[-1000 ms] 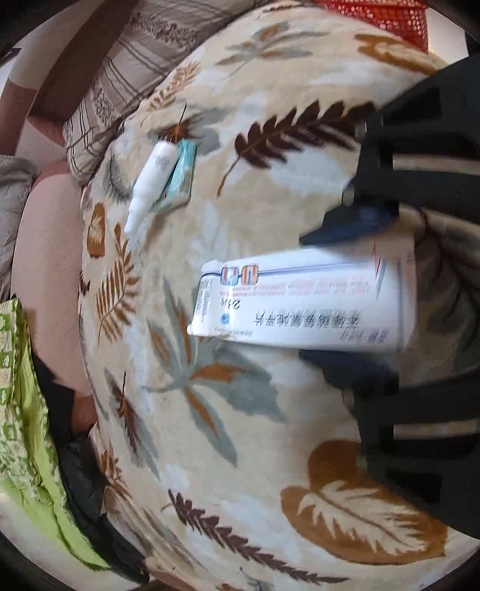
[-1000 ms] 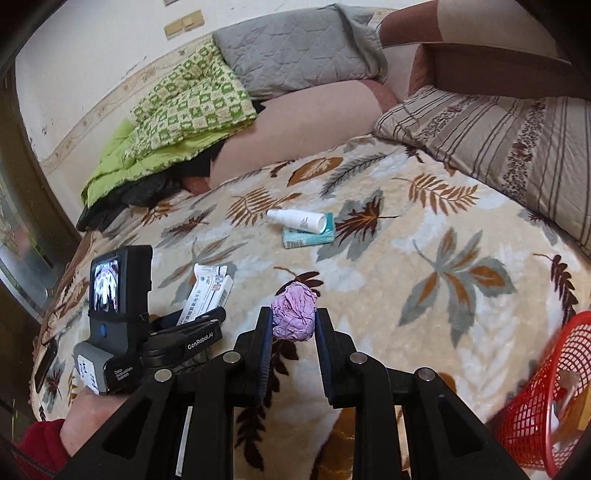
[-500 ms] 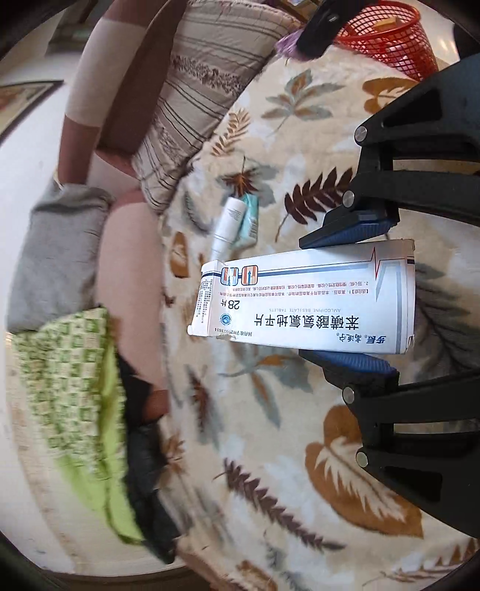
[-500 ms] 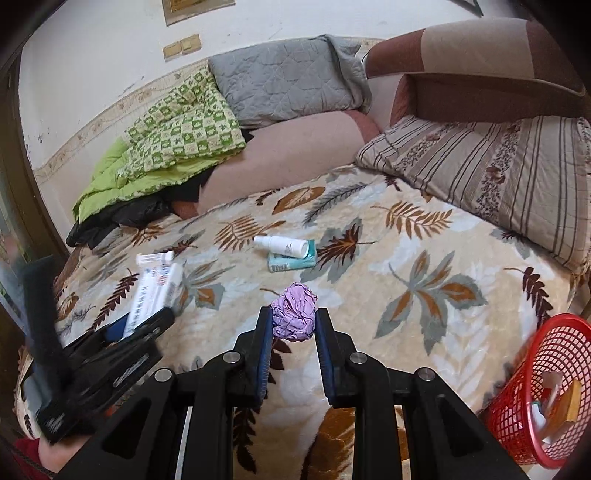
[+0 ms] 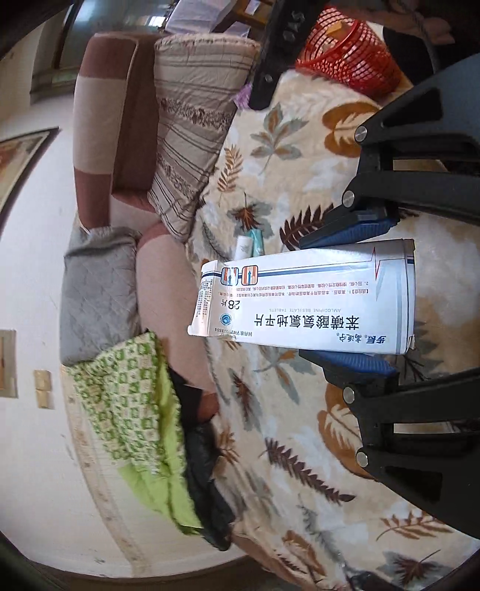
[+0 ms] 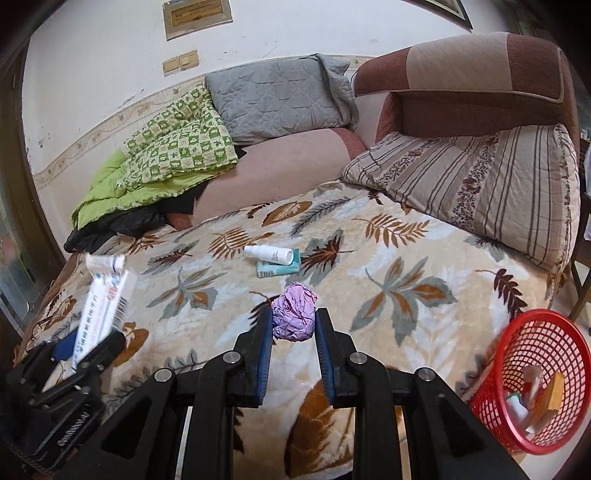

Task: Collect trash
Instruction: 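Hold the white medicine box and pink tissue lifted above the bed with both tools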

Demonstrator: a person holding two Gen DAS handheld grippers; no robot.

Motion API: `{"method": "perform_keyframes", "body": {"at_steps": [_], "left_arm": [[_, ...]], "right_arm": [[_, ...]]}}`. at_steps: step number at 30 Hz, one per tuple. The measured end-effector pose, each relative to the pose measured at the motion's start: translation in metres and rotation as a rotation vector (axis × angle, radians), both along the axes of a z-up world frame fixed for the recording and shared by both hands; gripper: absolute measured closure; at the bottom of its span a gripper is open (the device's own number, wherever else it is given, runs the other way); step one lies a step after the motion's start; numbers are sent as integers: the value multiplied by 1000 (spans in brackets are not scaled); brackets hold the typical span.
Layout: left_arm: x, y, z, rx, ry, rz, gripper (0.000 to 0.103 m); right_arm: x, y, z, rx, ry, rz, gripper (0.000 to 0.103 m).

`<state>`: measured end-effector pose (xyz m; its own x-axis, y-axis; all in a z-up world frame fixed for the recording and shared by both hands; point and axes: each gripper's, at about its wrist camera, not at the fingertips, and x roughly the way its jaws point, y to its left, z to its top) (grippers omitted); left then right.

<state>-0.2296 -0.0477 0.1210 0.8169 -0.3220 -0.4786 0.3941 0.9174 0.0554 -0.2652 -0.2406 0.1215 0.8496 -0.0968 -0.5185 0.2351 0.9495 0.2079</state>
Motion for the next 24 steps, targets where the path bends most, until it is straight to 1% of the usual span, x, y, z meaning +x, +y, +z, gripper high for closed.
{"method": "perform_keyframes", "body": {"at_steps": [5,10,13,16,17,22,24], "left_arm": [[-15,-2,8,7,-48,-27,53],[-15,1,8,-13,-56,-22,53],[-7,-1,6,-10,-46,-19,53],[6,-2,-1,-16,-26,-12,53],[12,-4,-6,-22,-5,-9,53],[40,-15,-28,-15,46,-7,53],[49,-18,-36,-13,66,-7,53]], "right_arm": [[-11,3,0,0,0,-2,79],[-11,3,3,-1,0,5,79],[-3,4,1,-19,6,14,79],[10,9,-10,-86,37,31,79],[12,10,-15,-97,46,36,79],[24,-4,-30,-53,77,44,79],[29,-7,-36,-29,106,53,79]]}}
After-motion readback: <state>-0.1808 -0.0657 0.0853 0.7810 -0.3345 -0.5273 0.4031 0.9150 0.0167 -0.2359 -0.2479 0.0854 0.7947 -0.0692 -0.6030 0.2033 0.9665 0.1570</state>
